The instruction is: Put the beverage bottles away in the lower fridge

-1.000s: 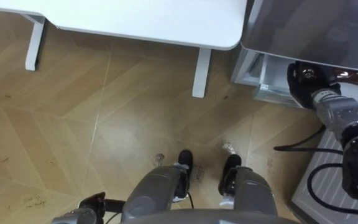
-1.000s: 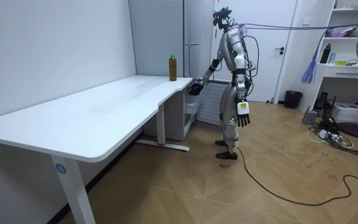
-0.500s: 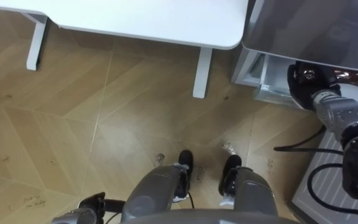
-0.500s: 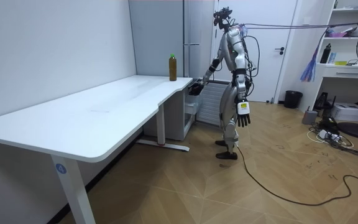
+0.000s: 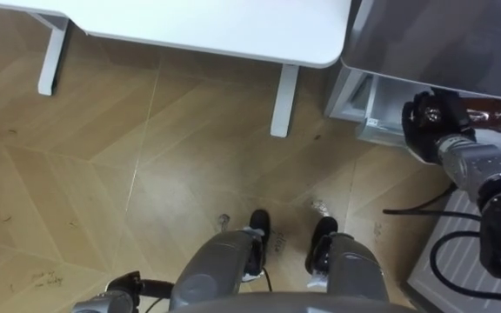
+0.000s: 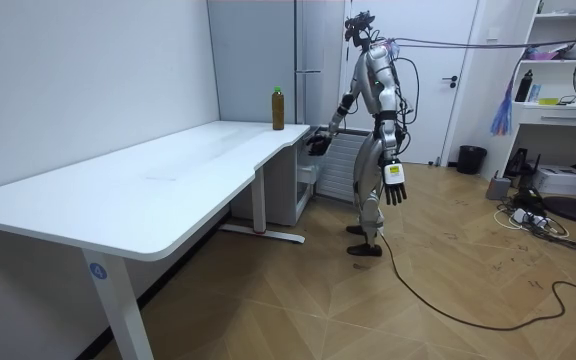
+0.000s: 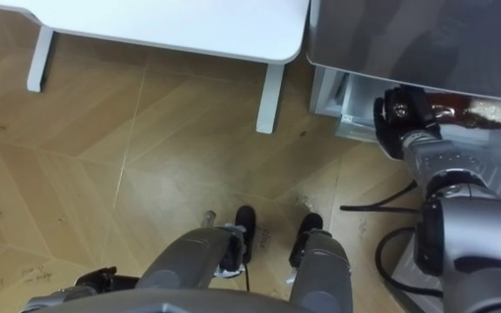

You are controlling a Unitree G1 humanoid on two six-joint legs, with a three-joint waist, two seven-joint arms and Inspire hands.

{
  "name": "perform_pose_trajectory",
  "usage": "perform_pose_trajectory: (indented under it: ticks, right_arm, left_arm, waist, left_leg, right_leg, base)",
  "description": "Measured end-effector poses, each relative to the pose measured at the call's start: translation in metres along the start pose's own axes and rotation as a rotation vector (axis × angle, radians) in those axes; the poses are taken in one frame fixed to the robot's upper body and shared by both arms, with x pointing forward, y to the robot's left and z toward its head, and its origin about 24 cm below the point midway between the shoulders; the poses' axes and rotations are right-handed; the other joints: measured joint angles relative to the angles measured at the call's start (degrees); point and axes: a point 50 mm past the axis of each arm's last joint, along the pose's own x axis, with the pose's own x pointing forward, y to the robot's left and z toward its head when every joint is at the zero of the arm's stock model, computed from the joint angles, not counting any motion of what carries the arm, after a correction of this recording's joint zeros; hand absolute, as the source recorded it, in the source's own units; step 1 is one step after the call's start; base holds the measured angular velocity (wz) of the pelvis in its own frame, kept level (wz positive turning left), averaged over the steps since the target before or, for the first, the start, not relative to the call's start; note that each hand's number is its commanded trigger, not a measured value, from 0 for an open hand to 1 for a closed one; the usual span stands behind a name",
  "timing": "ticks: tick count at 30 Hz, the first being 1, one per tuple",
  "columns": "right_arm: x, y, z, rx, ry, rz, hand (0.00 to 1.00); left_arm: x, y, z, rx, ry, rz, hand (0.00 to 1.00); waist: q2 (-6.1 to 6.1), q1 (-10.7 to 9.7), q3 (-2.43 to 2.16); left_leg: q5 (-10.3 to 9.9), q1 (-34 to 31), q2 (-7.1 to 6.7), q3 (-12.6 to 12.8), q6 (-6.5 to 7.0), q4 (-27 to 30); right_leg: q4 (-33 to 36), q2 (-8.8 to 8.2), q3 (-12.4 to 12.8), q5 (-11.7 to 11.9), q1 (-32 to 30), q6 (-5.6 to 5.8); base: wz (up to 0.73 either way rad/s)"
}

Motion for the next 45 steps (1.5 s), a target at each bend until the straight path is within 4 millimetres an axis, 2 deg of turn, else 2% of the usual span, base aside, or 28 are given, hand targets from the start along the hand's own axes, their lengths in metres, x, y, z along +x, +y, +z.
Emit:
perform_pose_trajectory:
  ticks: [9, 10, 11, 19, 42, 43, 44, 45]
  right_arm:
    - [0.0, -0.007, -0.003, 0.002, 0.029, -0.052, 0.0]
    - [0.0, -0.007, -0.003, 0.001, 0.03, -0.058, 0.28]
    - [0.0, -0.007, -0.003, 0.001, 0.03, -0.061, 1.0]
    - [0.0, -0.009, -0.003, 0.0, 0.029, -0.1, 1.0]
    - [-0.001, -0.012, -0.003, 0.001, 0.029, -0.159, 1.0]
    - [-0.001, -0.012, -0.002, 0.001, 0.028, -0.159, 0.66]
    - [-0.001, -0.012, -0.002, 0.002, 0.028, -0.159, 0.0]
    - [-0.001, -0.012, -0.002, 0.002, 0.026, -0.16, 0.0]
  left_arm:
    - [0.0, 0.003, 0.0, 0.001, 0.005, 0.013, 0.0]
    - [0.0, 0.003, 0.0, 0.001, 0.005, 0.015, 0.0]
    - [0.0, 0.004, 0.0, 0.001, 0.006, 0.016, 0.0]
    - [0.0, 0.004, 0.001, 0.002, 0.008, 0.017, 0.0]
    - [0.0, 0.004, 0.004, 0.003, 0.003, 0.016, 0.0]
    - [0.0, 0.004, 0.004, 0.003, 0.003, 0.017, 0.0]
    - [0.0, 0.004, 0.004, 0.003, 0.003, 0.017, 0.0]
    - [0.0, 0.004, 0.004, 0.003, 0.003, 0.018, 0.0]
  waist:
    - [-0.49, -0.4, -0.34]
    - [-0.5, -0.5, -0.34]
    - [-0.51, -0.5, -0.34]
    - [-0.53, -1.1, -0.34]
    - [-0.52, -1.1, -0.34]
    - [-0.52, -1.1, -0.34]
    - [-0.52, -1.1, -0.34]
    - [-0.52, -1.1, -0.34]
  left_leg:
    - [0.0, 0.1, 0.04, 0.0, 0.02, 0.2]
    - [0.0, 0.1, 0.05, 0.0, 0.07, 0.2]
    - [0.1, 0.1, 0.07, 0.0, 0.09, 0.2]
    - [0.2, 0.0, 0.09, 0.1, 0.35, 0.2]
    - [0.2, 0.0, 0.12, 0.1, 0.38, 0.2]
    - [0.2, 0.0, 0.12, 0.1, 0.38, 0.2]
    - [0.2, 0.0, 0.12, 0.1, 0.38, 0.2]
    - [0.2, 0.0, 0.12, 0.1, 0.38, 0.2]
  right_leg:
    - [0.0, 0.08, -0.1, 0.2, 0.1, -0.1]
    - [0.0, 0.03, -0.1, 0.2, 0.1, -0.1]
    - [0.0, 0.02, -0.2, 0.2, 0.2, -0.1]
    - [-0.2, -0.06, -0.6, 0.4, 0.2, -0.13]
    - [-0.1, 0.19, -0.4, 0.5, 0.2, -0.18]
    - [-0.1, 0.24, -0.4, 0.5, 0.2, -0.18]
    - [-0.1, 0.3, -0.4, 0.5, 0.2, -0.18]
    - [-0.1, 0.35, -0.3, 0.5, 0.2, -0.18]
  base:
    - [0.0]
    - [0.0]
    - [0.0]
    - [0.0]
    - [0.0]
    - [0.0]
    - [0.0]
    - [0.0]
